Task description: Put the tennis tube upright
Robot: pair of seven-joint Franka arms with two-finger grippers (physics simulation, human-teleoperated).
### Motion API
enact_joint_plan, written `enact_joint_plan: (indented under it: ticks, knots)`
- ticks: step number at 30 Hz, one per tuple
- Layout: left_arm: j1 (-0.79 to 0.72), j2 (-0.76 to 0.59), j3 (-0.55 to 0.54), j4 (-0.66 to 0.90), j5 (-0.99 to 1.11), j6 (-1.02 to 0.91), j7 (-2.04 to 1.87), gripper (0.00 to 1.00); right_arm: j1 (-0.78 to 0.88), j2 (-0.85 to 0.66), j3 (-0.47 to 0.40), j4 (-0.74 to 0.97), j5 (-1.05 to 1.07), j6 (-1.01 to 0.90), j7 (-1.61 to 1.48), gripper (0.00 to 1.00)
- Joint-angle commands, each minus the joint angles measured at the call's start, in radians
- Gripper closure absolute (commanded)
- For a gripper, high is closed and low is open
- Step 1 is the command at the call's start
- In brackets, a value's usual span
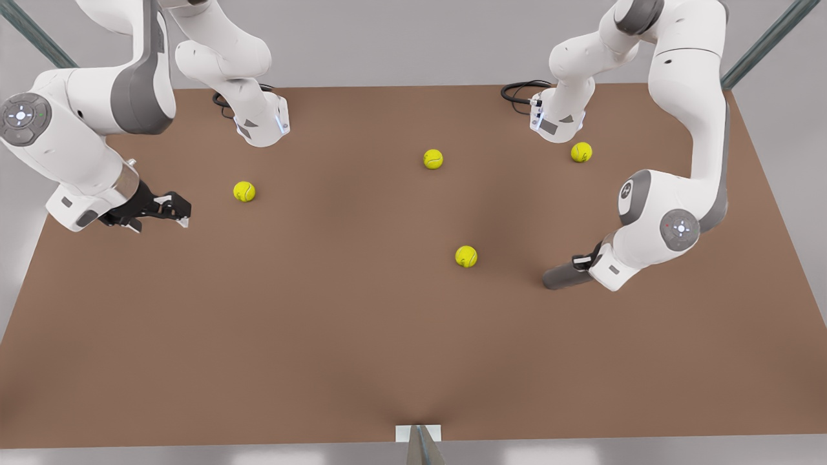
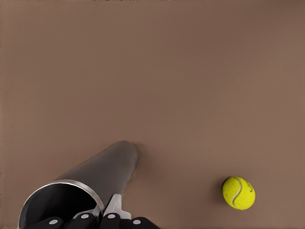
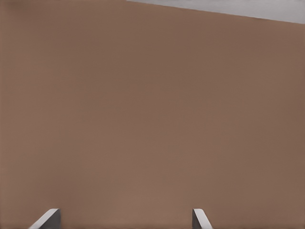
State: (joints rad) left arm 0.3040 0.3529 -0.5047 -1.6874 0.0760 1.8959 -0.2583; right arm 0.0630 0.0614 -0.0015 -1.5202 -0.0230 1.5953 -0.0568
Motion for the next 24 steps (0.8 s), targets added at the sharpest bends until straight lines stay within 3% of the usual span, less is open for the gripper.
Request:
enact_joint_plan:
  ticks: [1,20,21,23,24]
  knots:
    - [0.0,0.0,0.0,0.0,0.018,0.0,0.001,0.79,-0.002,0.0,0.0,0.0,0.0,0.0,0.0,0.0]
    - [-0.002,0.017,-0.006,0.011,0.088,-0.001,0.007,0.79,0.001,0.001,0.0,-0.002,0.0,0.0,0.0,0.0]
    - [-0.002,0.017,-0.006,0.015,0.088,-0.004,0.013,0.64,0.001,0.001,0.0,-0.002,0.0,0.0,-0.002,0.0]
    - [-0.002,0.015,-0.008,0.017,0.087,-0.009,0.011,0.0,0.001,0.001,0.0,-0.002,0.0,0.0,0.0,0.0]
    - [-0.002,0.014,-0.008,0.018,0.087,-0.011,0.011,0.0,0.001,0.001,0.0,-0.002,0.0,0.0,-0.002,0.0]
